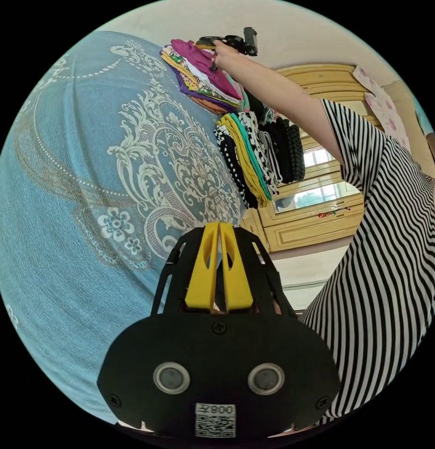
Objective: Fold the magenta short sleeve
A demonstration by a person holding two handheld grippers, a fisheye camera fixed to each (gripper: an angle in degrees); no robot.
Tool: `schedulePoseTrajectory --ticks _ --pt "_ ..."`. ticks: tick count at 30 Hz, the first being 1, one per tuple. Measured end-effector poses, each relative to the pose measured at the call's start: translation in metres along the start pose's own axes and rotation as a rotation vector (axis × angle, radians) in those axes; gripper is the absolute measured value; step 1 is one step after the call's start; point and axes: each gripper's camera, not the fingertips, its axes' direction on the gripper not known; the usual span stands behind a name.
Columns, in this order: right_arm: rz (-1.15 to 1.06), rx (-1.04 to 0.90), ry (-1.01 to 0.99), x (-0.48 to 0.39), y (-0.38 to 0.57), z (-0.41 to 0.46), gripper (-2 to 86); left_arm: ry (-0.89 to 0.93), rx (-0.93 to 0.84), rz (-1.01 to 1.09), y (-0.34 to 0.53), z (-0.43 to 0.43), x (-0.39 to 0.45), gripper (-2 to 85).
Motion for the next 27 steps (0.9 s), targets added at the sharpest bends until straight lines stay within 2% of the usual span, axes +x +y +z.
schedulePoseTrajectory --ticks 3,9,15,21,27 --pt "0.041 0.080 -0.223 0.027 0.008 -0.045 0.3 -0.019 0.030 0.015 0.018 -0.012 -0.007 0.2" --pt "-0.017 0.213 -0.619 0.067 0.046 -0.164 0.2 -0.053 0.115 0.050 0.055 -0.052 -0.014 0.2" --pt "-0.114 0.235 -0.814 0.081 0.082 -0.285 0.2 -0.096 0.218 0.093 0.103 -0.097 -0.008 0.2" --pt "-0.116 0.212 -0.977 0.097 0.121 -0.375 0.1 -0.120 0.281 0.102 0.170 -0.130 -0.005 0.3" --pt "-0.114 0.159 -1.044 0.105 0.154 -0.444 0.1 -0.175 0.298 0.079 0.246 -0.151 -0.010 0.6"
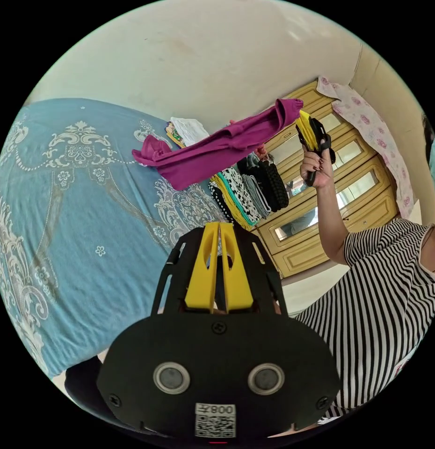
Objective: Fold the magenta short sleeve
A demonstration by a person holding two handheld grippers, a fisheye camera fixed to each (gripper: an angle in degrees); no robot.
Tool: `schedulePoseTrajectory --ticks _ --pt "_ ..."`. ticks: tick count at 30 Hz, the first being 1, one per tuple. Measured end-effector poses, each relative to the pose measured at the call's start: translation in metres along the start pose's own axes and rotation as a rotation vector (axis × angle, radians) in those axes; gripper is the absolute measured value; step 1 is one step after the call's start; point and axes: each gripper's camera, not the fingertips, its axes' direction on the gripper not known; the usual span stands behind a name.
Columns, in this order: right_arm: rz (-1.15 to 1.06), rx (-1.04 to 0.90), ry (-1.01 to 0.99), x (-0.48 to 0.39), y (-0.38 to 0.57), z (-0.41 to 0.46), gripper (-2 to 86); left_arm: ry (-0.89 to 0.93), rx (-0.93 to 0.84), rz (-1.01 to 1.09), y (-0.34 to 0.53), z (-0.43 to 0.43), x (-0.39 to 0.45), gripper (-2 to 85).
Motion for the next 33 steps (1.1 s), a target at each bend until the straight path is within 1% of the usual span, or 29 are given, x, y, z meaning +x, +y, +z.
schedulePoseTrajectory --ticks 8,14,18,23,25,26,28,30,31,33 --pt "-0.033 0.019 -0.059 -0.073 0.004 -0.073 0.1 -0.024 0.014 -0.054 0.078 -0.023 -0.023 3.2" --pt "-0.074 0.075 -0.072 -0.125 0.004 -0.149 0.1 -0.002 0.022 0.026 0.095 -0.021 -0.030 4.9" --pt "-0.074 0.112 -0.092 -0.149 0.009 -0.199 0.1 -0.063 0.011 0.091 0.098 -0.010 -0.043 6.4" --pt "-0.051 0.116 -0.098 -0.167 0.012 -0.236 0.1 -0.113 -0.096 0.129 0.113 0.021 -0.074 7.4" --pt "-0.054 0.118 -0.104 -0.175 0.013 -0.249 0.1 -0.095 -0.152 0.110 0.122 0.035 -0.093 7.5" --pt "-0.057 0.124 -0.110 -0.181 0.012 -0.258 0.1 -0.059 -0.172 0.051 0.130 0.042 -0.112 7.5" --pt "-0.061 0.134 -0.116 -0.188 0.011 -0.272 0.1 0.046 -0.141 -0.043 0.144 0.045 -0.143 7.2" --pt "-0.068 0.143 -0.108 -0.198 0.010 -0.291 0.2 0.242 -0.071 -0.220 0.164 0.047 -0.196 7.0" --pt "-0.069 0.144 -0.107 -0.200 0.010 -0.296 0.2 0.291 -0.051 -0.271 0.170 0.048 -0.210 6.9" --pt "-0.070 0.154 -0.107 -0.207 0.009 -0.315 0.2 0.464 0.042 -0.441 0.192 0.052 -0.258 6.8"
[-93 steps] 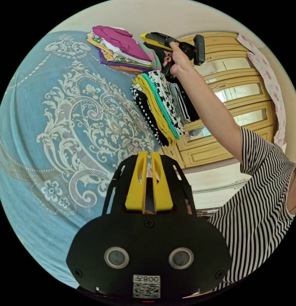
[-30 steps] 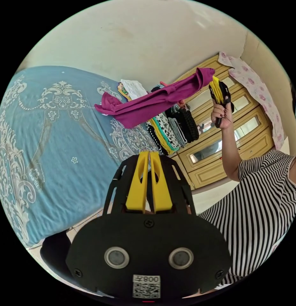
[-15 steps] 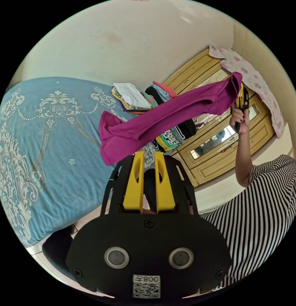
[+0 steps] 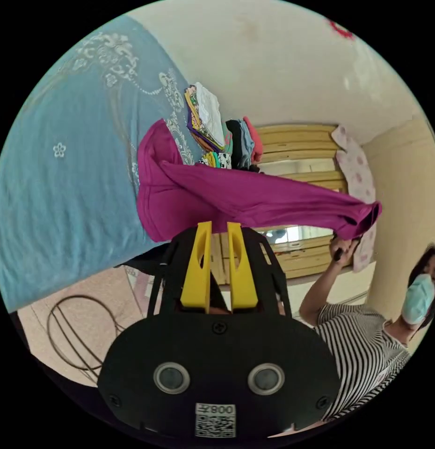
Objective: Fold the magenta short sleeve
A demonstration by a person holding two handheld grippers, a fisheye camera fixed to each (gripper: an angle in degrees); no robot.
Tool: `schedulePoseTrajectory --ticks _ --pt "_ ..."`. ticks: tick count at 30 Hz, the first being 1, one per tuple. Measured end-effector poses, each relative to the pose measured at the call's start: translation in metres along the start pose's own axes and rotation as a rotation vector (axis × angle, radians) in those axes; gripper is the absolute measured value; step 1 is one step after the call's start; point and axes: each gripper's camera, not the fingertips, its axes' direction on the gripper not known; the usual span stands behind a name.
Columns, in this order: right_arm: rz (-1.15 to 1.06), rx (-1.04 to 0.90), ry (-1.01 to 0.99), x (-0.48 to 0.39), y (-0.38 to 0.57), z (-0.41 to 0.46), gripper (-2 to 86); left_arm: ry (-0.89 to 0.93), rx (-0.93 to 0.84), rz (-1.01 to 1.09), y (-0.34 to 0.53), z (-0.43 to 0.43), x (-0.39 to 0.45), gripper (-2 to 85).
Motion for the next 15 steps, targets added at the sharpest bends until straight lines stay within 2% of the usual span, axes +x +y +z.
schedulePoseTrajectory --ticks 6,15 --pt "0.013 0.016 -0.001 -0.015 -0.011 -0.037 0.2 0.169 0.025 -0.200 0.002 -0.019 -0.085 7.6" --pt "0.020 0.015 0.004 -0.036 -0.029 -0.079 0.1 0.187 0.019 -0.253 -0.003 -0.074 -0.156 5.5"
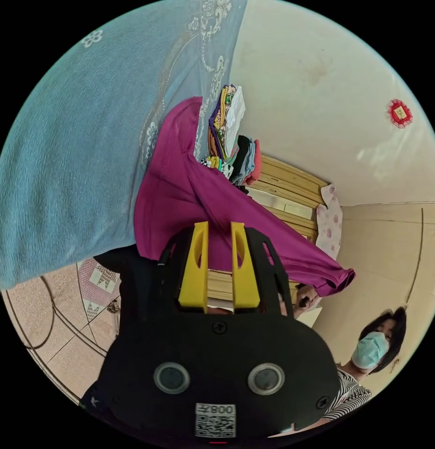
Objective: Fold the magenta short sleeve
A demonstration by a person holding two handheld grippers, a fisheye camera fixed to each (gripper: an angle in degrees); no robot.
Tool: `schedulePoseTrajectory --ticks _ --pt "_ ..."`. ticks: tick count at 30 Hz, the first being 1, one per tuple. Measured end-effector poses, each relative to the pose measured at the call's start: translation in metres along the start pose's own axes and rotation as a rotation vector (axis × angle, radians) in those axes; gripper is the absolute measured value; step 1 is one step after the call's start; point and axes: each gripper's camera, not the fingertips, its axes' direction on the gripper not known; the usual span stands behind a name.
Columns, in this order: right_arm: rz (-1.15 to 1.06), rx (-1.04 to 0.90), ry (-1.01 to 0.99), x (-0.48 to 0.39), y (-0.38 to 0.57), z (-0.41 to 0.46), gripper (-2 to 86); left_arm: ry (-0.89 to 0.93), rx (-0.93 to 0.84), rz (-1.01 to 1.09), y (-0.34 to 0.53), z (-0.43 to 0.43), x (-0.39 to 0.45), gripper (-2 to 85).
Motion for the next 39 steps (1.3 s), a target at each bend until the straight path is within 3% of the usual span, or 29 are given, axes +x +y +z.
schedulePoseTrajectory --ticks 8,17,27,39 --pt "0.008 0.039 0.016 -0.013 -0.007 -0.044 0.2 0.133 0.097 0.079 0.007 -0.118 0.003 1.6" --pt "-0.015 0.095 -0.014 -0.034 -0.007 -0.089 0.1 0.262 0.248 0.415 0.036 -0.313 0.106 0.9" --pt "-0.094 0.145 -0.076 -0.077 -0.006 -0.119 0.1 0.239 0.353 0.836 0.119 -0.514 0.256 0.9" --pt "-0.227 0.201 -0.146 -0.157 0.011 -0.142 0.1 0.219 0.375 1.179 0.246 -0.688 0.357 0.8"
